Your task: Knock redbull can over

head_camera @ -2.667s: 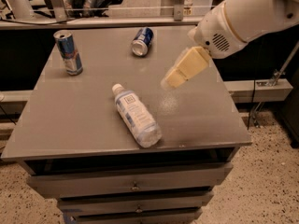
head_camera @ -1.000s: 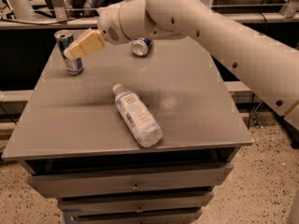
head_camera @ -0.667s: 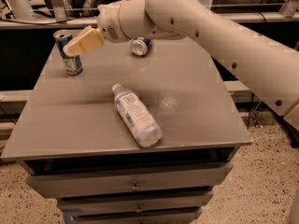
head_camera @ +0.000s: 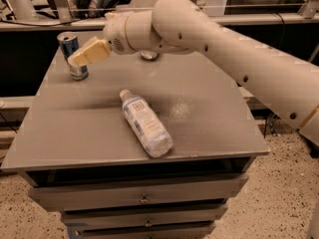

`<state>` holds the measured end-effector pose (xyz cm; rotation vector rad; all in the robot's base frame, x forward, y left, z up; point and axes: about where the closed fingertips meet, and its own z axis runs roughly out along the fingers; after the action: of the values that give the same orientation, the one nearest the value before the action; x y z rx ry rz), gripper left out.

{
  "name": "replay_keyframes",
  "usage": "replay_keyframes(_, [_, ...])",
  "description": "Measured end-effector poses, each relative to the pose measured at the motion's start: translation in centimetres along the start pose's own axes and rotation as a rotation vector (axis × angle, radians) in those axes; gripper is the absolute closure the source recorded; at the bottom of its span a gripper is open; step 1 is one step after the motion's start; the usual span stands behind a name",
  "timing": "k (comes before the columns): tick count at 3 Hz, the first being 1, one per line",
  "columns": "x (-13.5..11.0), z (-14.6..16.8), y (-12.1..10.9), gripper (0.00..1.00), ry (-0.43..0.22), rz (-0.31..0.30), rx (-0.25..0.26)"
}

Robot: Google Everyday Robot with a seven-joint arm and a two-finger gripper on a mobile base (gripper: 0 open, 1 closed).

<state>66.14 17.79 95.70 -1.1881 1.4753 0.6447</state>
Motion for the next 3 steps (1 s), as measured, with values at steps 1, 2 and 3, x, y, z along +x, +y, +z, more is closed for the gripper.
replay_keyframes(1, [1.2,2.3,-1.0,0.00,-0.046,-0.001,0.028])
replay_keyframes(2, [2.0,5.3,-1.8,0.00,-0.080,0.018,0.010])
replay_keyframes(3, [2.6,8.9,-1.2,0.00,-0.099,0.047,-0.053])
